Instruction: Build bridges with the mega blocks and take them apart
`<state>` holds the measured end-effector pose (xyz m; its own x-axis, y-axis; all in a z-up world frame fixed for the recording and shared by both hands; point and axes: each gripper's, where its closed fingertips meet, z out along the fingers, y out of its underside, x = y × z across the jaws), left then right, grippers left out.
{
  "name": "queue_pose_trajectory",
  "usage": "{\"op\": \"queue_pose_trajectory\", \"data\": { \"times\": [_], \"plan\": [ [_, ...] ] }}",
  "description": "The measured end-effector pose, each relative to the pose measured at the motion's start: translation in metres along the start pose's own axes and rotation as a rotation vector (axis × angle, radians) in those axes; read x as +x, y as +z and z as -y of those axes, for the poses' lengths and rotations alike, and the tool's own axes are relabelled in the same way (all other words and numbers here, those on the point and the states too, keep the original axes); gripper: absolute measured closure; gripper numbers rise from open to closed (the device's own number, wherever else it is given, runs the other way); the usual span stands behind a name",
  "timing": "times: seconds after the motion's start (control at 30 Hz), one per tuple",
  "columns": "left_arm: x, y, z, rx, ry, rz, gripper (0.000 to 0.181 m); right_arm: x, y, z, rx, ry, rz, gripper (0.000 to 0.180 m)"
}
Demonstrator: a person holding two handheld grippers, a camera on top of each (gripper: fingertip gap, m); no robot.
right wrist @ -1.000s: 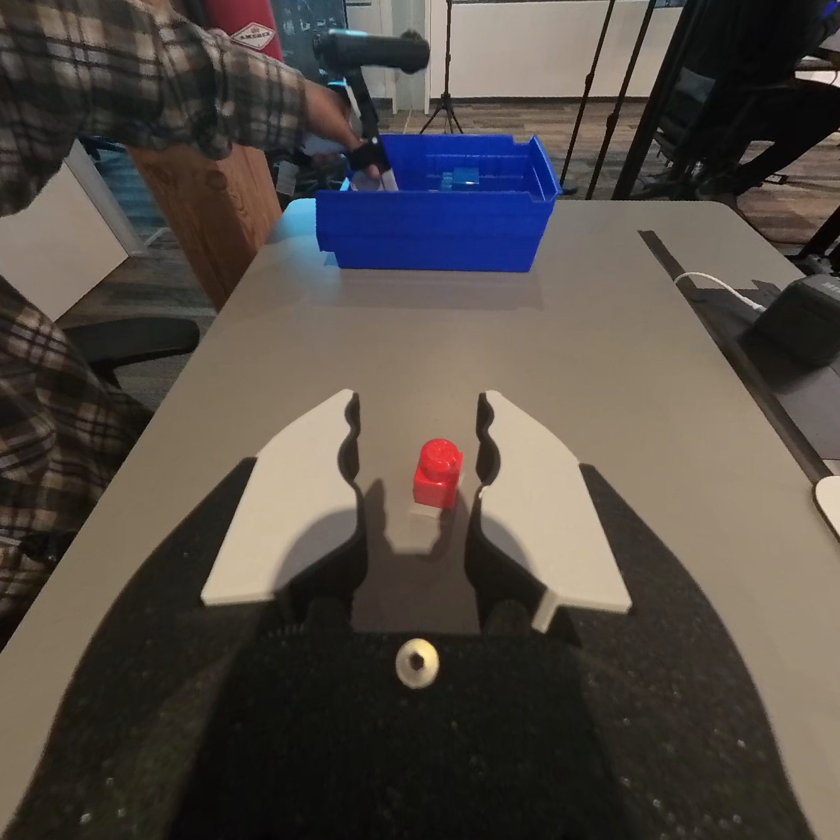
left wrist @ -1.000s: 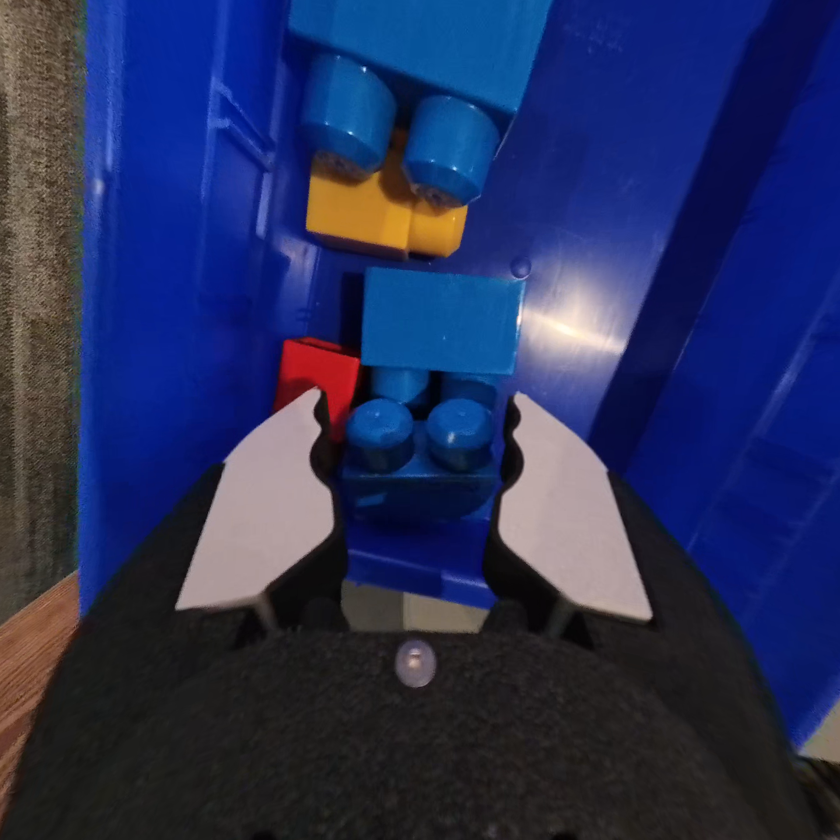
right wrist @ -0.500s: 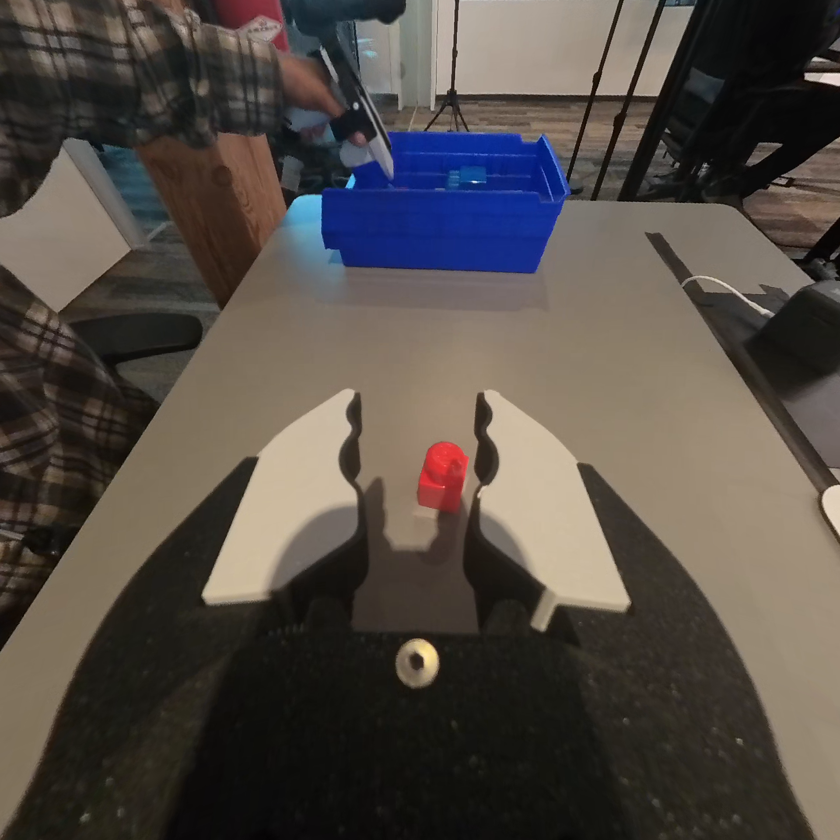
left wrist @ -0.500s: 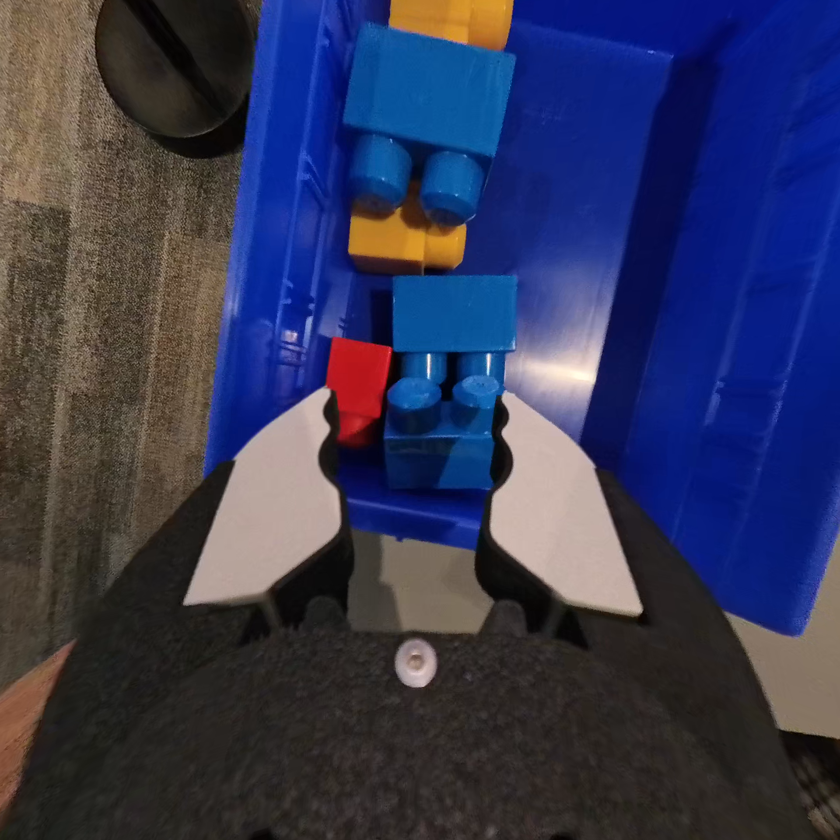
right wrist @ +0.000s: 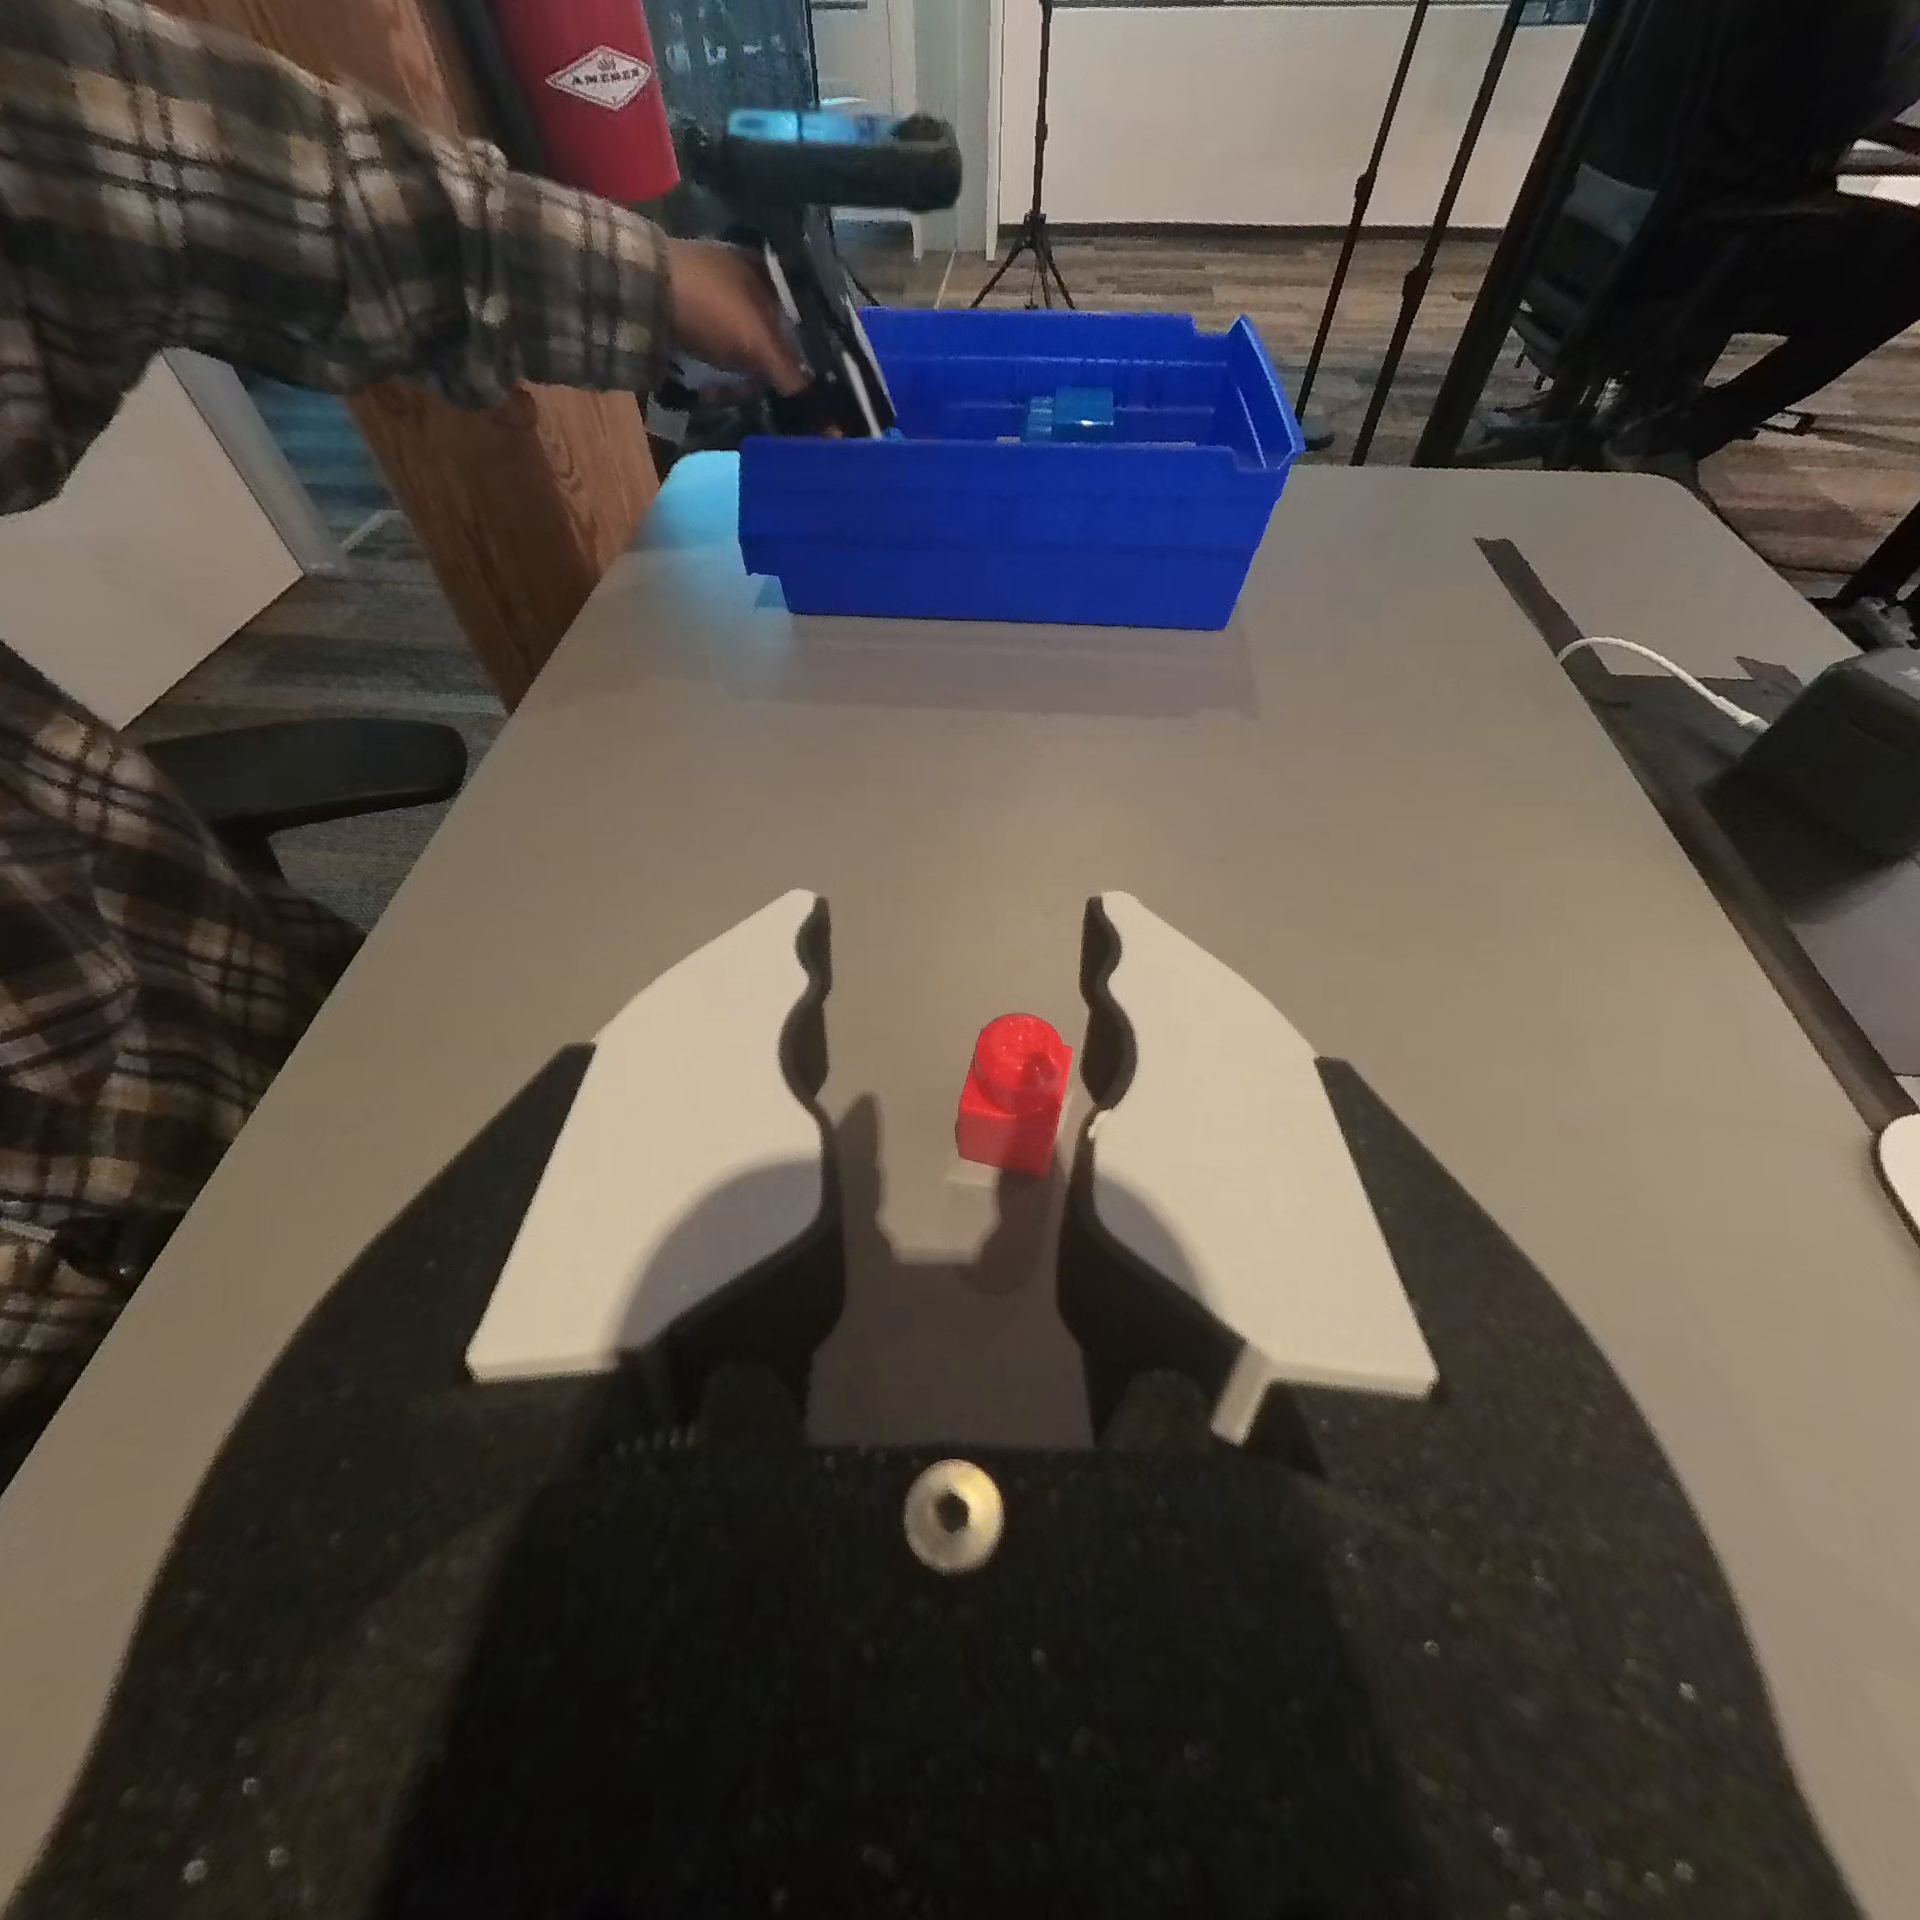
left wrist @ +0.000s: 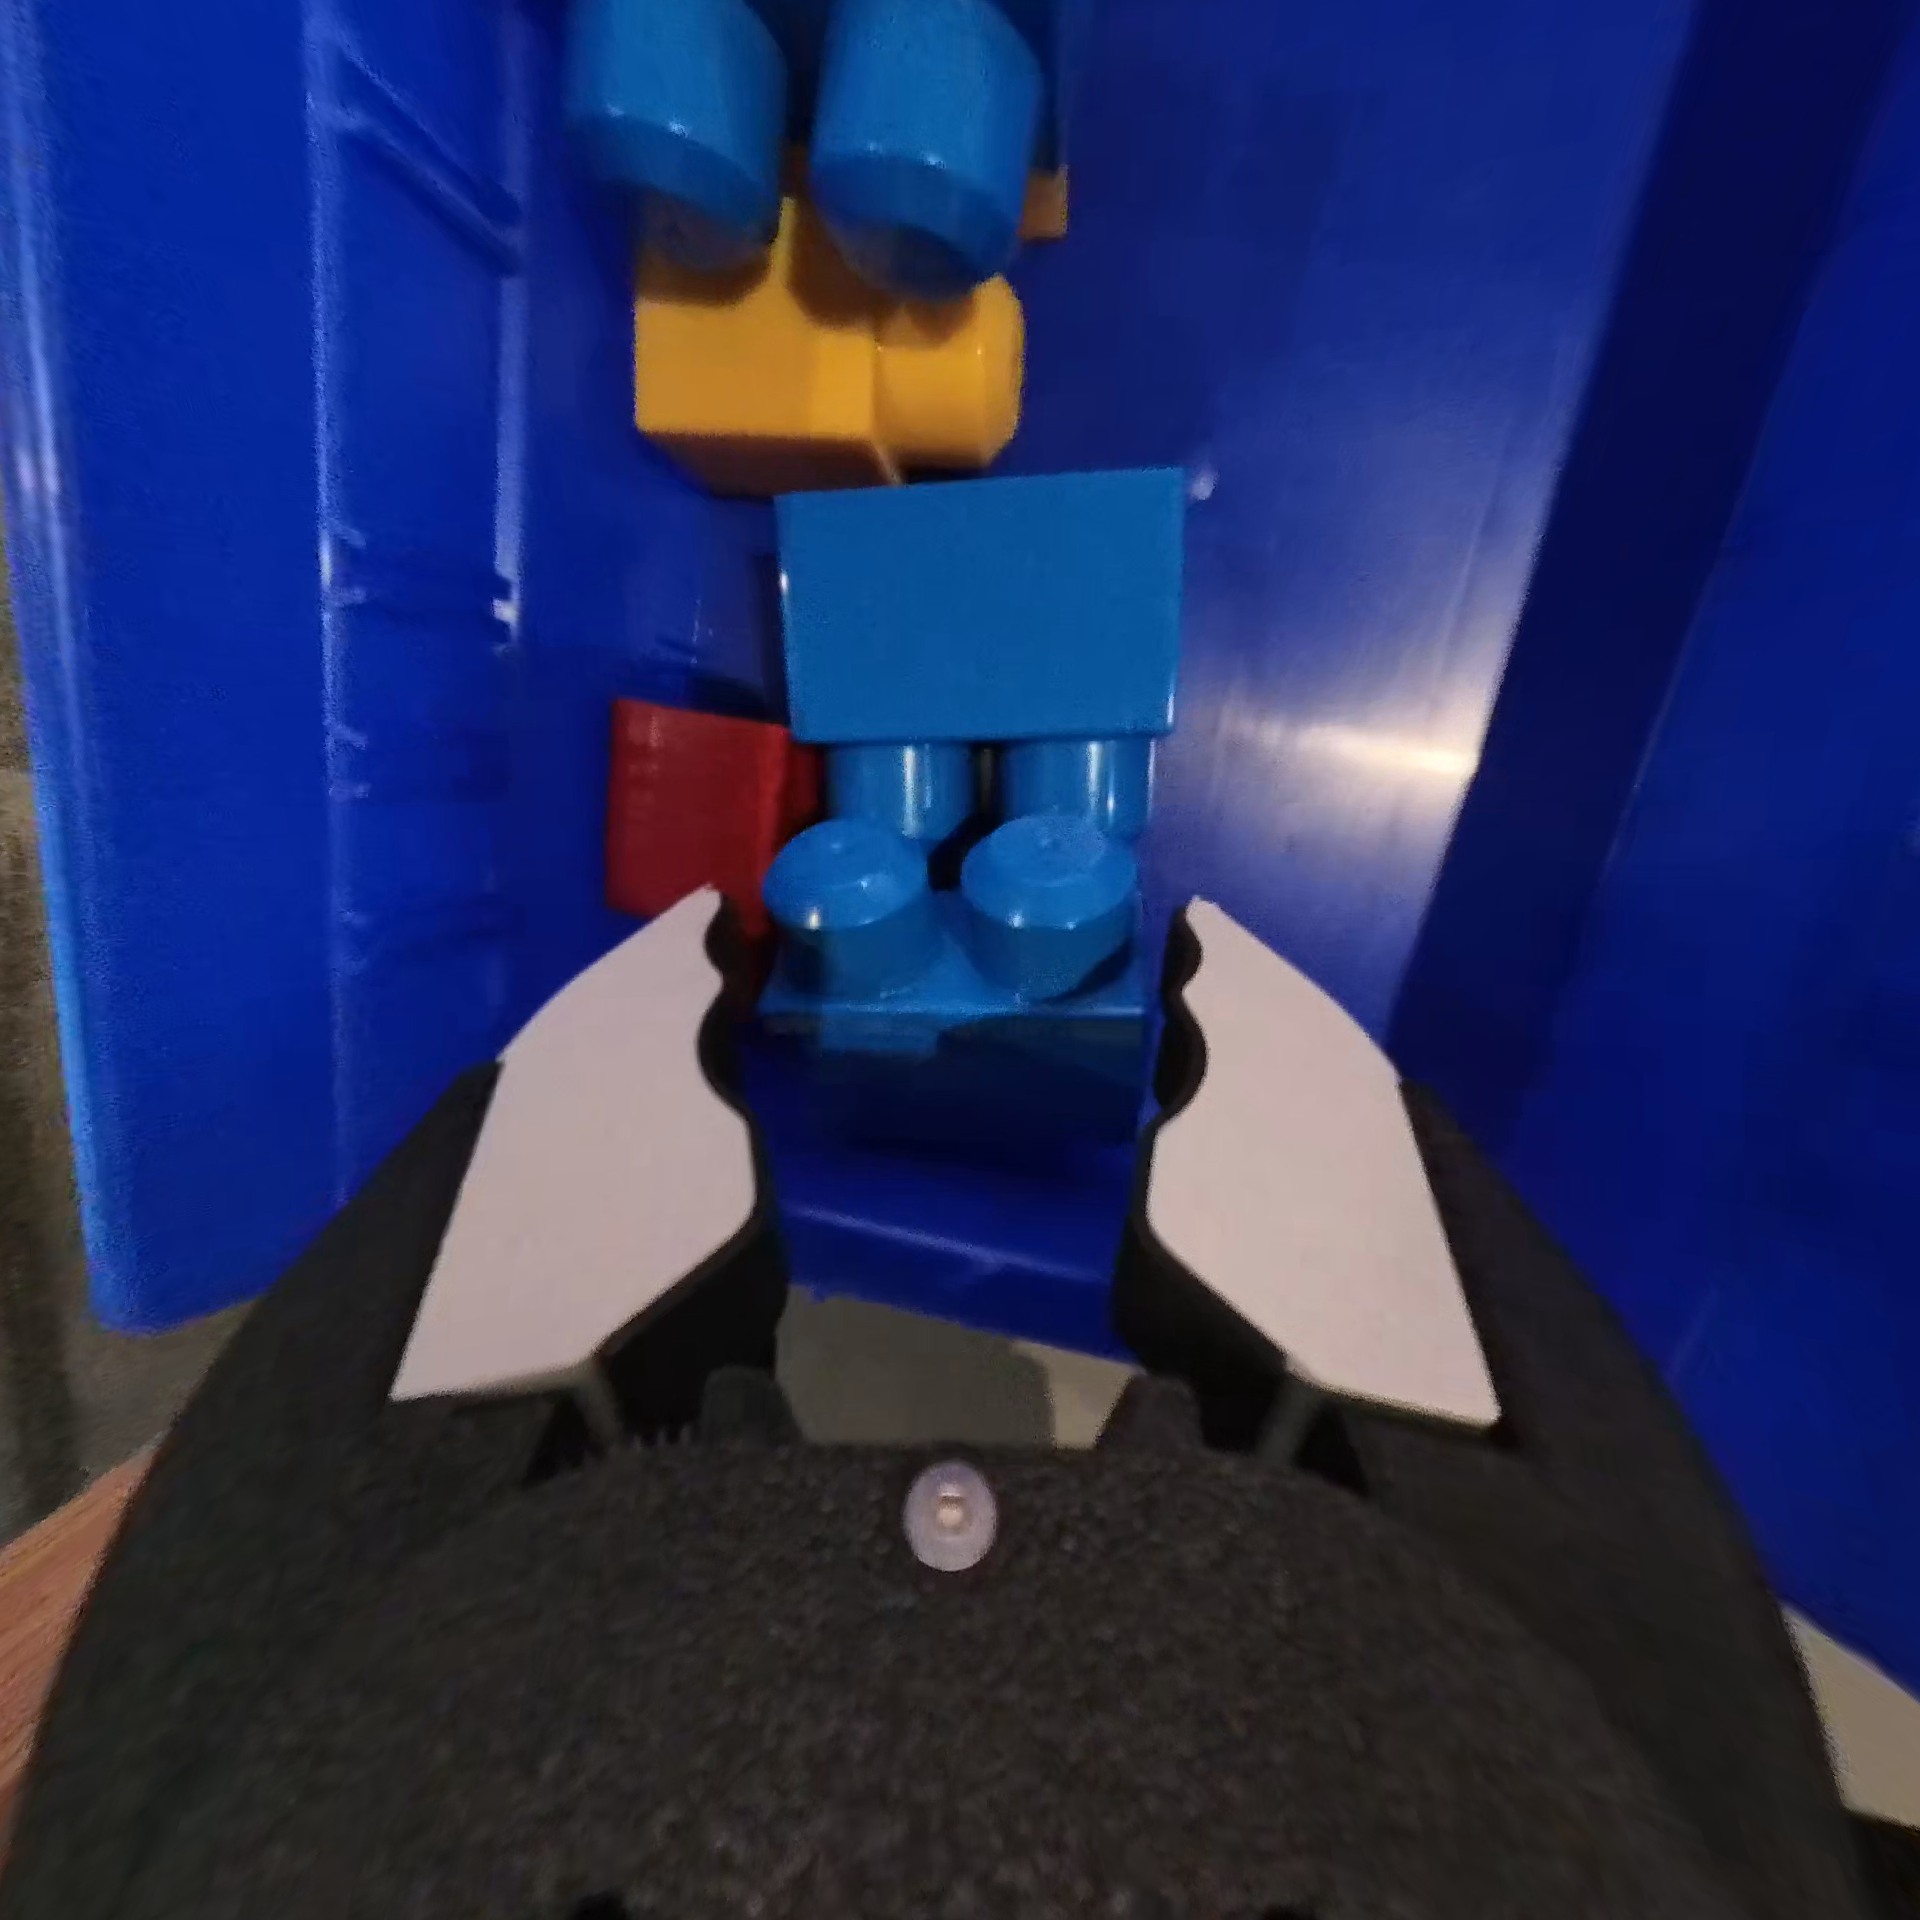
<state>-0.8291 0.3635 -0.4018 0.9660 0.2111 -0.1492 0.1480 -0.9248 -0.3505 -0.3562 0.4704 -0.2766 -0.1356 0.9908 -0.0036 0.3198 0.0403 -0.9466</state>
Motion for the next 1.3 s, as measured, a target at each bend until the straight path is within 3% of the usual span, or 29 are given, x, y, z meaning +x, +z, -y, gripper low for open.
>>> {"op": "queue_pose_trajectory", "data": {
  "times": [0.4,0.57,0.7,0.87,1.0,1.17,1.3],
  "plan": [
    [0.002,-0.004,0.007,0.031,0.181,0.020,0.112,0.001,-0.005,0.005,0.014,-0.007,-0.010,0.134],
    [0.002,-0.034,0.032,0.200,0.280,0.057,0.112,0.001,-0.005,0.005,0.015,-0.007,-0.010,0.134],
    [0.019,-0.085,0.071,0.443,0.348,0.051,0.113,0.002,-0.006,0.005,0.015,-0.007,-0.016,0.135],
    [0.085,-0.146,0.114,0.719,0.419,-0.068,0.114,0.005,-0.007,0.003,0.014,-0.003,-0.025,0.135],
    [0.164,-0.167,0.134,0.832,0.489,-0.223,0.114,0.007,-0.011,0.004,0.015,-0.006,-0.037,0.135],
    [0.270,-0.158,0.152,0.950,0.521,-0.470,0.114,0.013,-0.023,0.008,0.027,-0.018,-0.067,0.135],
    [0.342,-0.122,0.156,0.989,0.532,-0.661,0.114,0.021,-0.038,0.012,0.062,-0.011,-0.103,0.137]
  ]
}}
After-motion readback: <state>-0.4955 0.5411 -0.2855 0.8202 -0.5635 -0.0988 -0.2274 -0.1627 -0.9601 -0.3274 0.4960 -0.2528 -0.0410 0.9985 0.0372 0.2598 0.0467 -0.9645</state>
